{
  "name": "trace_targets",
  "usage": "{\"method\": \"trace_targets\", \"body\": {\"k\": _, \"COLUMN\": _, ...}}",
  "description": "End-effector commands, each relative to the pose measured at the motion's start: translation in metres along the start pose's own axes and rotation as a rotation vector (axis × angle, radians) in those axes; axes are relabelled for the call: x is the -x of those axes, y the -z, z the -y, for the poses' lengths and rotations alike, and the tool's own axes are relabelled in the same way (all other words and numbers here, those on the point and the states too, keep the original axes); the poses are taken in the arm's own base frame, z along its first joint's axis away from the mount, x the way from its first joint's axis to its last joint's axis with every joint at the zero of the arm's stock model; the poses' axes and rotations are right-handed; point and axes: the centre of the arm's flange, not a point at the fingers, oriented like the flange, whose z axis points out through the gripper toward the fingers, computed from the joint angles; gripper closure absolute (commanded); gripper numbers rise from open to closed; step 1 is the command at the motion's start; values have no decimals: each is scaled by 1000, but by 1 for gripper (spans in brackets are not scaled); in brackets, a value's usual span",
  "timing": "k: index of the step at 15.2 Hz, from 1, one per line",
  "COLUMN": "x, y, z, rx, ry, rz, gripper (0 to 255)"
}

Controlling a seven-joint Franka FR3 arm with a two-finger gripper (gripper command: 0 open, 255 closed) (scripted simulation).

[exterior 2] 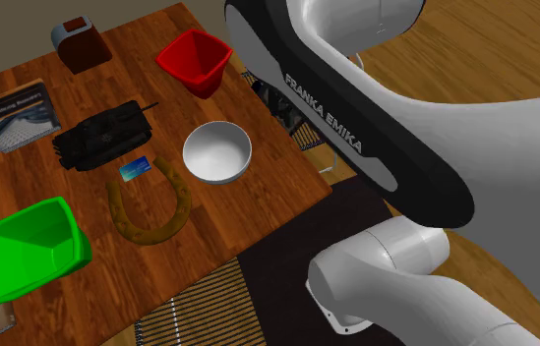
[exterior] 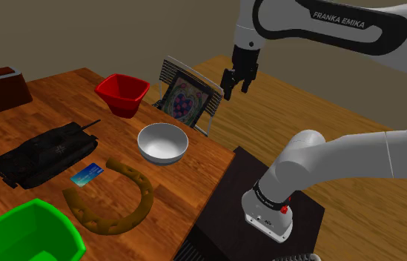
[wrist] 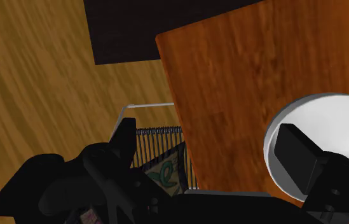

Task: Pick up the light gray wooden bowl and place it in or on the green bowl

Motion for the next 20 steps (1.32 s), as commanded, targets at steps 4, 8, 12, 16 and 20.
{"method": "trace_targets", "body": {"k": 4, "x": -20, "y": -27, "z": 17, "rx": -27, "ry": -5, "rz": 0, "gripper": 0}}
{"method": "trace_targets", "body": {"k": 8, "x": -47, "y": -61, "z": 41, "rx": -64, "ry": -11, "rz": -1, "gripper": 0}}
{"method": "trace_targets", "body": {"k": 12, "x": -74, "y": -95, "z": 65, "rx": -100, "ry": -17, "rz": -1, "gripper": 0}}
{"method": "trace_targets", "body": {"k": 16, "x": -102, "y": -128, "z": 91, "rx": -137, "ry": -23, "rz": -2, "gripper": 0}}
{"method": "trace_targets", "body": {"k": 20, "x": -113, "y": -151, "z": 103, "rx": -151, "ry": -26, "rz": -2, "gripper": 0}}
